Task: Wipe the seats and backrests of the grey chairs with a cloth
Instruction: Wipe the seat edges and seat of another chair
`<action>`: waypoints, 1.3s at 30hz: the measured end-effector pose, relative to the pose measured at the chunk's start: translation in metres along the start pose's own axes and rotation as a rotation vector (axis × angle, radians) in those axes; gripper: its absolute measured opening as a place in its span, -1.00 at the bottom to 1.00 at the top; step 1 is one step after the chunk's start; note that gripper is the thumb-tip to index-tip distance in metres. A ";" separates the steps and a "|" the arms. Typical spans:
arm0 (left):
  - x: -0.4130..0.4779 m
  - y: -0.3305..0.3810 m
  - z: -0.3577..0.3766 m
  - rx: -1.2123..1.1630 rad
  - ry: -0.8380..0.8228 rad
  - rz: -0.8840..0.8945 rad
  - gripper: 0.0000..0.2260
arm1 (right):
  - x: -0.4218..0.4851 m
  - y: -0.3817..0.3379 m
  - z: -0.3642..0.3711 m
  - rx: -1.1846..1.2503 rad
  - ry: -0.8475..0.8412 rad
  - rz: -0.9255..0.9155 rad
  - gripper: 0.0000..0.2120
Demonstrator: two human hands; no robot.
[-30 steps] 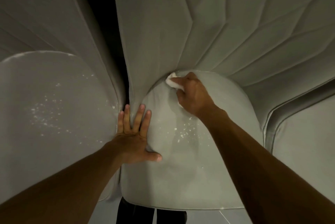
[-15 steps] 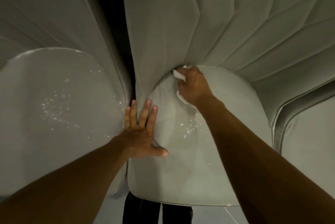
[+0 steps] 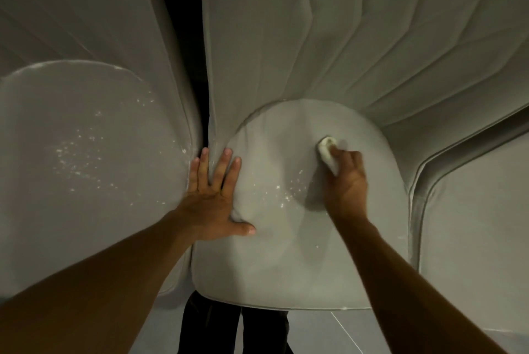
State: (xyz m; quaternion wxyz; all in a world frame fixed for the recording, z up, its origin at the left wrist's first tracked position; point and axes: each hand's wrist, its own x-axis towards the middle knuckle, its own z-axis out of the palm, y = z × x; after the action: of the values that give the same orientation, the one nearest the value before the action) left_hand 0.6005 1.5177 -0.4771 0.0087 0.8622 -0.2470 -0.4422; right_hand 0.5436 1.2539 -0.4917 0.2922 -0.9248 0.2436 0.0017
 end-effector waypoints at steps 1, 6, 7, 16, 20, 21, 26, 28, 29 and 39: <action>-0.001 0.000 0.000 0.002 0.002 -0.004 0.28 | -0.004 -0.007 0.004 0.015 -0.021 -0.007 -0.64; 0.000 0.002 -0.002 0.024 0.005 -0.027 0.28 | -0.026 -0.024 0.004 -0.009 -0.236 -0.306 -0.56; 0.000 0.003 -0.003 0.026 0.006 -0.031 0.29 | -0.033 -0.024 0.004 -0.034 -0.281 -0.372 -0.55; -0.002 0.006 -0.006 0.042 -0.027 -0.045 0.28 | -0.055 0.028 -0.044 0.066 0.147 0.189 -0.61; 0.000 0.006 -0.005 0.035 -0.033 -0.058 0.29 | -0.039 0.030 -0.043 0.060 0.203 0.385 -0.61; 0.000 0.006 -0.005 0.033 -0.035 -0.060 0.29 | -0.040 0.024 -0.035 0.064 0.189 0.370 -0.62; 0.000 0.009 -0.006 0.036 -0.037 -0.083 0.30 | -0.064 -0.035 0.014 0.129 -0.069 -0.045 -0.51; 0.000 0.011 -0.007 0.043 -0.044 -0.090 0.30 | -0.067 -0.045 0.021 0.118 -0.176 -0.156 -0.54; 0.000 0.011 -0.008 0.045 -0.051 -0.095 0.30 | -0.065 -0.046 0.019 0.119 -0.191 -0.133 -0.57; -0.001 0.017 -0.011 0.022 -0.062 -0.111 0.31 | -0.088 0.066 -0.067 -0.001 0.364 0.654 -0.67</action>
State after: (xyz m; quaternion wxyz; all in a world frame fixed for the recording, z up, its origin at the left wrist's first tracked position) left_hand 0.6015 1.5012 -0.4660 -0.0328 0.8604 -0.2038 -0.4659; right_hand 0.4270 1.2102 -0.4596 0.2275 -0.7835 0.5741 -0.0691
